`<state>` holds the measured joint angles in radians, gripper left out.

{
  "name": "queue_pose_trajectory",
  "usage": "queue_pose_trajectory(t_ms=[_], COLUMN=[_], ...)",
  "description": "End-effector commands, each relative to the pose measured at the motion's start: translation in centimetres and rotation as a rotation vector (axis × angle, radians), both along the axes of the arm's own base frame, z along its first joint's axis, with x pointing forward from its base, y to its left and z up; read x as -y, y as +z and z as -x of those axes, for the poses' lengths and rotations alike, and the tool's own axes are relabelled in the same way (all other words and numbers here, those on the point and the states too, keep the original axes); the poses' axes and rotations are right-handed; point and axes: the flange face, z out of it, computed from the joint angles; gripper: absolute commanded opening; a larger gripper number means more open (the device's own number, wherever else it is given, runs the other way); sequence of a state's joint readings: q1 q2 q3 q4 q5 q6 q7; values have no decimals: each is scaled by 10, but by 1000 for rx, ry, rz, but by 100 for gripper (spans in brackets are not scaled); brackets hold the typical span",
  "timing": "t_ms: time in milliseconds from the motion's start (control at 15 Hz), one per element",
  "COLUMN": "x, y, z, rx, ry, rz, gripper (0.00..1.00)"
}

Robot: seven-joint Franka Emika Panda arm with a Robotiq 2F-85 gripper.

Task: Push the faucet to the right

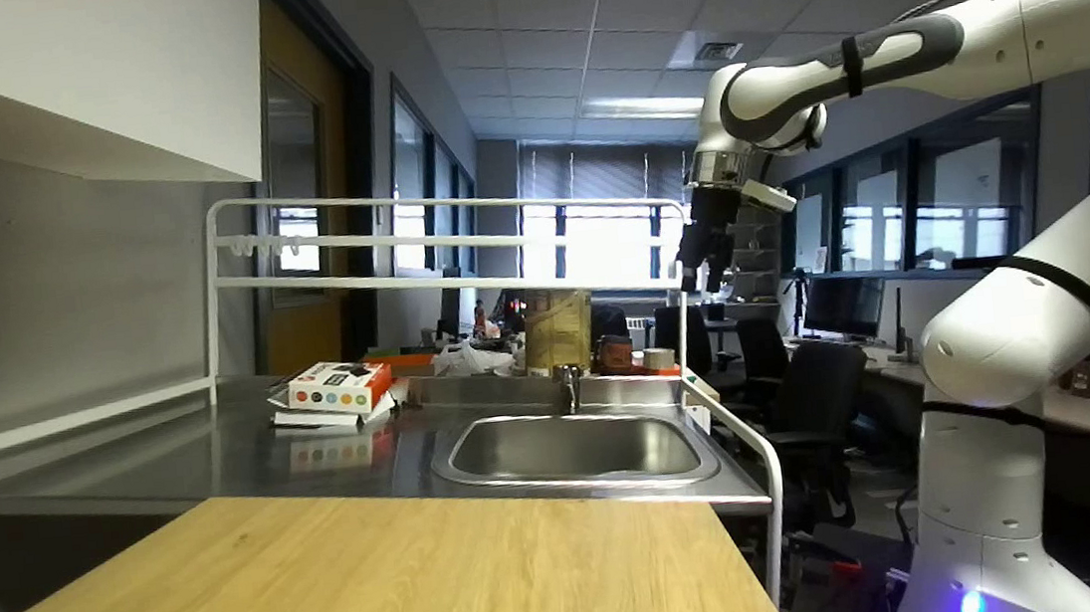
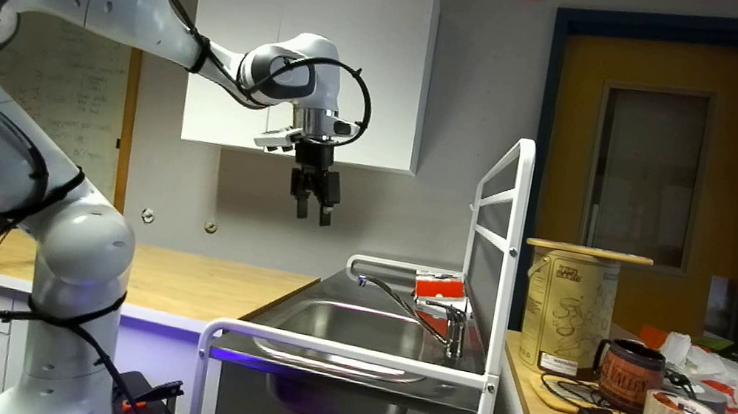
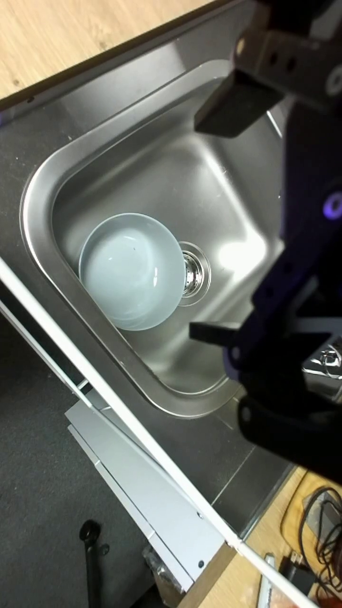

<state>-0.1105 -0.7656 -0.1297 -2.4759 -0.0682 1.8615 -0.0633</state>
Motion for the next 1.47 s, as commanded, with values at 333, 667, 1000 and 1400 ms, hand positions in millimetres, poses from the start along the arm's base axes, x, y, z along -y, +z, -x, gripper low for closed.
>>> queue_pose_trajectory(t_ms=[333, 667, 1000, 1400], x=[2, 4, 2, -6], y=[-11, -19, -25, -38], z=[-51, -121, -192, -252], rx=[-74, -134, -162, -188], ry=[-101, -285, -493, -689], rz=[-15, -31, -103, -181], gripper=[100, 100, 100, 100])
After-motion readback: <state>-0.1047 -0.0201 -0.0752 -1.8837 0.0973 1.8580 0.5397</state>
